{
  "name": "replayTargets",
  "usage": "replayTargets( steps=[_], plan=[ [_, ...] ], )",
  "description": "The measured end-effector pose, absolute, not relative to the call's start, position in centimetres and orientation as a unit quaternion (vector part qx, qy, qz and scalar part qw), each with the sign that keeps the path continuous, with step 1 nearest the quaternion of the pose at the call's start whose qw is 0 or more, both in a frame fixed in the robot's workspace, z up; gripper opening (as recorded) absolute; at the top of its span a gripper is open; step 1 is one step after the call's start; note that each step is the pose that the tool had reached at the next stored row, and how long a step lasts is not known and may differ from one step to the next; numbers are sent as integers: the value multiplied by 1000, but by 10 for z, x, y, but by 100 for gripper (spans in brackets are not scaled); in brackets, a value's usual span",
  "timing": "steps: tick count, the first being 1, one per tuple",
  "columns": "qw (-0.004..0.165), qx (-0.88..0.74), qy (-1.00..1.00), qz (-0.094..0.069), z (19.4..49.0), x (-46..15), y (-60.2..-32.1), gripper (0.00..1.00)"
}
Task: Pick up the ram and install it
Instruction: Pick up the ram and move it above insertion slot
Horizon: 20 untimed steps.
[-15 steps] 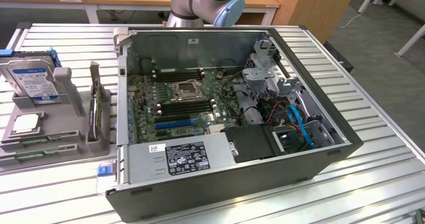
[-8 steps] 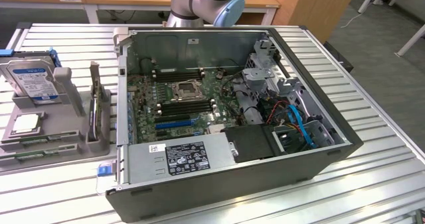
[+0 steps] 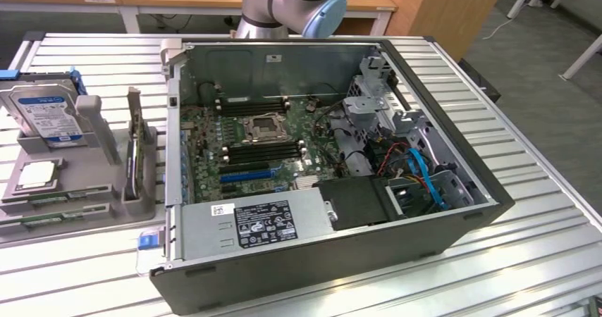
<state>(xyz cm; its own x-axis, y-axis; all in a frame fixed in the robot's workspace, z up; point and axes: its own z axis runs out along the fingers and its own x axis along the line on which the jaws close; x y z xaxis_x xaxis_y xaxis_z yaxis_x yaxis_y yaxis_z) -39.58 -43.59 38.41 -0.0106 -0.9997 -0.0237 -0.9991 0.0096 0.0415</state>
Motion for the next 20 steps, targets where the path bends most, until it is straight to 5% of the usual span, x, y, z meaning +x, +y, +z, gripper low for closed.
replayTargets(
  steps=[11,15,20],
  plan=[
    [6,703,-710,-23,384,-396,-436,11],
    [6,703,-710,-23,384,-396,-436,30],
    [6,703,-710,-23,384,-396,-436,30]
  ],
)
